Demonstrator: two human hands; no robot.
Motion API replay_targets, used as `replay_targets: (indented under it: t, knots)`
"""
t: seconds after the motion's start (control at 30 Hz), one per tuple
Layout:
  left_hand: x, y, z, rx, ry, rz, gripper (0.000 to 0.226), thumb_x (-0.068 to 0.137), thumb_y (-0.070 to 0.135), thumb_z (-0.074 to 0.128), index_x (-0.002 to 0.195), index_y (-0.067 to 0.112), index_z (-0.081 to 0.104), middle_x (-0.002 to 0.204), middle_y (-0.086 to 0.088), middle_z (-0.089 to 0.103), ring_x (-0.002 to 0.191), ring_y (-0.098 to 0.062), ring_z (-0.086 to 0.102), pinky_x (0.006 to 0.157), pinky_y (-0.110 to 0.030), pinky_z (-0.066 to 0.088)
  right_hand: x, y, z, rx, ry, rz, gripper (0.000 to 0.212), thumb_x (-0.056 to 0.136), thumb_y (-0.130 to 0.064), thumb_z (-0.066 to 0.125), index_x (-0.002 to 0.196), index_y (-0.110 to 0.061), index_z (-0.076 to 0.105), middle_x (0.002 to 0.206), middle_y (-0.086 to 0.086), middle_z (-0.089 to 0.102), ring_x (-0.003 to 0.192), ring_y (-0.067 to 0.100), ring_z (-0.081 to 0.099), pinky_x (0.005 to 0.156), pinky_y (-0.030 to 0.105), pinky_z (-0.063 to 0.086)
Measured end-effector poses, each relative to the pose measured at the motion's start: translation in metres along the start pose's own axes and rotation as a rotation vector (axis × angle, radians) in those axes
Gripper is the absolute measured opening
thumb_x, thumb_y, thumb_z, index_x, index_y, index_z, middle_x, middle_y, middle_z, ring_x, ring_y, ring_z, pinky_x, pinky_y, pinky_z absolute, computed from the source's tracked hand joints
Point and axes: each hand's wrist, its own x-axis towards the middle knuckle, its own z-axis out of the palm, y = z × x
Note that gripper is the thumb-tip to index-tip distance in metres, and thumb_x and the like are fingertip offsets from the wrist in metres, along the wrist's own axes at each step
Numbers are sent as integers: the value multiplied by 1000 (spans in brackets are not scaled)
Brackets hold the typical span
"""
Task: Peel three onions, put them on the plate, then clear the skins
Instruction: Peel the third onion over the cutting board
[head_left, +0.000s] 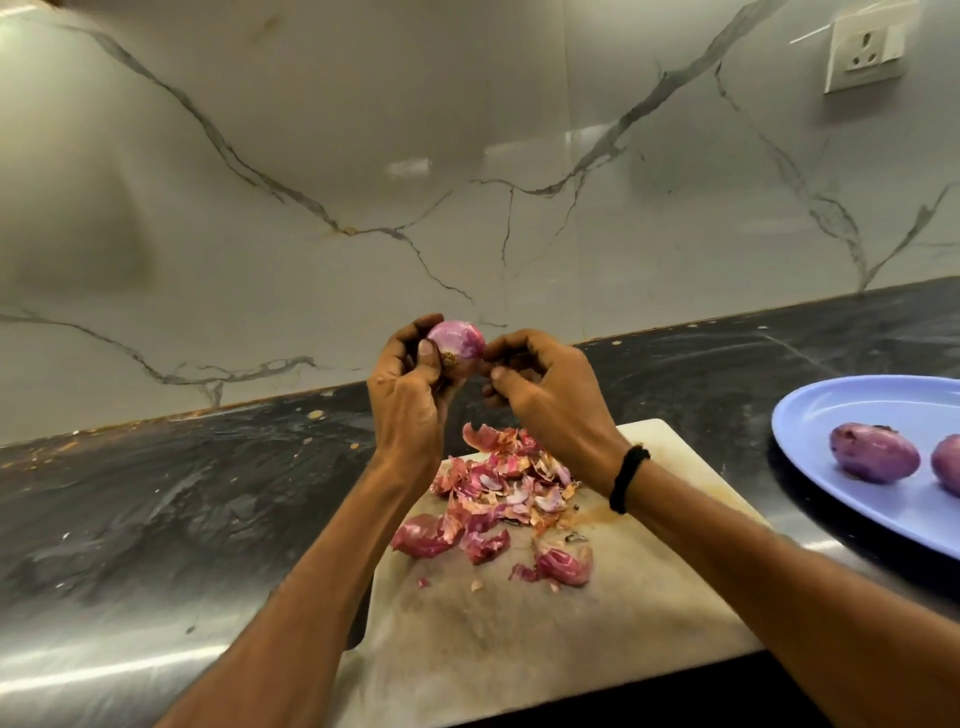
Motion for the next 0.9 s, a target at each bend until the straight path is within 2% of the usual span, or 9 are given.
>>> replay_targets:
  t: [0.13,0.23,0.3,0.37,0.47,0.57,0.67,0.77,0.9]
  knots:
    - [-9,-10,-7,67,-92,-3,25,106,7,43,122,15,61,125,-13,64,115,-29,66,87,-33,58,-10,4,10,-150,83,-171,11,91,-7,60,98,-15,62,88,-4,66,80,6,65,73,17,55]
    - [-13,-4,-6,16,-36,-36,25,106,6,43,119,15,62,120,-9,65,110,-28,67,82,-31,60,-12,9,11,-208,149,-161,10,88,-3,57,83,-11,60,75,0,63,68,11,60,61,21,53]
    - [-12,-1,-6,-27,-12,-51,25,105,5,43,118,14,63,119,-9,65,110,-30,66,80,-31,61,-8,14,8,-232,156,-109,16,84,4,50,75,-8,58,69,5,61,64,19,59,57,32,52]
    - [-14,1,-7,-45,-9,-61,25,105,4,43,120,12,62,122,-12,64,112,-34,65,81,-33,62,-4,17,6,-142,118,-43,25,77,11,43,71,-8,58,68,8,62,63,26,60,54,39,53]
    - [-17,4,-6,-59,-14,-64,25,105,4,44,120,12,62,121,-12,64,111,-32,65,78,-31,61,-1,16,5,-82,95,-12,36,72,18,38,62,-12,56,63,5,60,61,19,57,52,32,47]
    - [-18,5,-5,-88,-28,-77,26,104,4,43,118,13,63,130,-16,60,117,-35,63,79,-31,61,-2,13,5,-86,88,-19,41,71,19,34,51,-14,48,52,2,46,53,12,44,48,28,37]
    - [-18,5,-4,-100,-26,-91,27,104,2,42,115,14,64,130,-14,60,118,-34,63,79,-32,61,1,7,1,63,133,0,43,69,19,31,46,-14,45,48,3,39,48,11,37,44,24,31]
    - [-19,5,-4,-106,-24,-93,27,104,3,42,117,13,63,127,-13,61,118,-36,62,81,-35,62,3,8,-5,127,146,52,39,71,18,33,54,-13,51,55,5,47,56,18,44,49,30,37]
    - [-18,5,-6,-75,-14,-67,26,104,4,43,120,13,63,128,-15,62,119,-38,63,85,-39,62,-1,14,2,227,-55,222,16,92,-3,49,93,-9,63,92,13,66,81,28,65,71,43,59]
